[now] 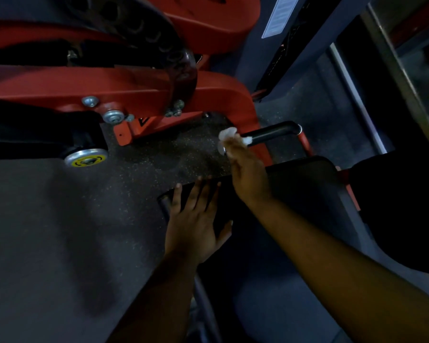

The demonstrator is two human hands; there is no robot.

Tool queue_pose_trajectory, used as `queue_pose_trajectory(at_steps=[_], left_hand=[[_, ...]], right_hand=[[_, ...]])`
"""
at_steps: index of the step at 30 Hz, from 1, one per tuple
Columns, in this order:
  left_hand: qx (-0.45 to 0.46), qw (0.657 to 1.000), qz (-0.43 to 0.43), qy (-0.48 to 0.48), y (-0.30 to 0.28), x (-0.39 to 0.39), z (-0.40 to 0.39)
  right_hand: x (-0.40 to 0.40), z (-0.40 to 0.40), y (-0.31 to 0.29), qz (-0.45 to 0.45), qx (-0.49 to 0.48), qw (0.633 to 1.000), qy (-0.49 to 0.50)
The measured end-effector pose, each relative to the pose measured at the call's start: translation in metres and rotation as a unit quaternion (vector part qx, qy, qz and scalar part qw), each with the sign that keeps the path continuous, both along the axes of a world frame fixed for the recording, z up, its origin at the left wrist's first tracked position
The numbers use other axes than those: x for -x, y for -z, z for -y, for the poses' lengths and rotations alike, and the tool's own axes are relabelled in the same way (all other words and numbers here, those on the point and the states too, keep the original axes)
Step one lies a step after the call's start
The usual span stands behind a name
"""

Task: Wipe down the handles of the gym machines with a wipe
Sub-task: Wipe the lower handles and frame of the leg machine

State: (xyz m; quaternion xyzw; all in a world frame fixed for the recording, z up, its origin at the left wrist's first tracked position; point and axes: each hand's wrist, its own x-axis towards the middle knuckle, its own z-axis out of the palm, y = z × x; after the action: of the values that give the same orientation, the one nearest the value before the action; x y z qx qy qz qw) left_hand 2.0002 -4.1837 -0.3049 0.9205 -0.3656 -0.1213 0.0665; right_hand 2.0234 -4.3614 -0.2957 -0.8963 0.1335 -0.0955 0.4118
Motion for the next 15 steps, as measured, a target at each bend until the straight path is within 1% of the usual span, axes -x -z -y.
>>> queue_pose_trajectory(at_steps=[2, 3, 5, 7, 9, 11, 13, 14, 15], left_hand=[[0.005, 1.000, 0.005, 0.000, 0.000, 0.000, -0.001], [0.008, 1.000, 0.007, 0.002, 0.000, 0.000, 0.000], [0.013, 1.000, 0.010, 0.002, 0.000, 0.000, -0.001], [0.009, 1.000, 0.006, 0.000, 0.000, 0.000, -0.001], [0.003, 1.000, 0.006, 0.000, 0.000, 0.000, -0.001], [-0.003, 1.000, 0.006, 0.001, 0.000, 0.001, -0.001], [-0.001, 1.000, 0.008, -0.002, 0.002, 0.000, -0.001], [0.000, 1.000, 0.007, -0.003, 0.003, 0.000, -0.001], [0.001, 1.000, 0.004, -0.003, 0.004, 0.000, -0.001]], right_hand=[[0.008, 0.001, -0.008, 0.008, -0.042, 0.998, -0.042], [0.008, 0.010, -0.011, 0.021, -0.055, 0.998, -0.024], [0.005, 0.045, -0.006, 0.048, -0.052, 0.994, 0.084], [0.000, 0.092, 0.007, 0.035, -0.063, 0.976, 0.207], [-0.005, 0.122, 0.025, -0.006, -0.106, 0.941, 0.322], [-0.015, 0.117, 0.042, -0.018, -0.164, 0.904, 0.395], [-0.030, 0.084, 0.048, 0.014, -0.240, 0.860, 0.450], [-0.035, 0.063, 0.044, 0.048, -0.290, 0.835, 0.466], [-0.041, 0.037, 0.034, 0.060, -0.334, 0.807, 0.483]])
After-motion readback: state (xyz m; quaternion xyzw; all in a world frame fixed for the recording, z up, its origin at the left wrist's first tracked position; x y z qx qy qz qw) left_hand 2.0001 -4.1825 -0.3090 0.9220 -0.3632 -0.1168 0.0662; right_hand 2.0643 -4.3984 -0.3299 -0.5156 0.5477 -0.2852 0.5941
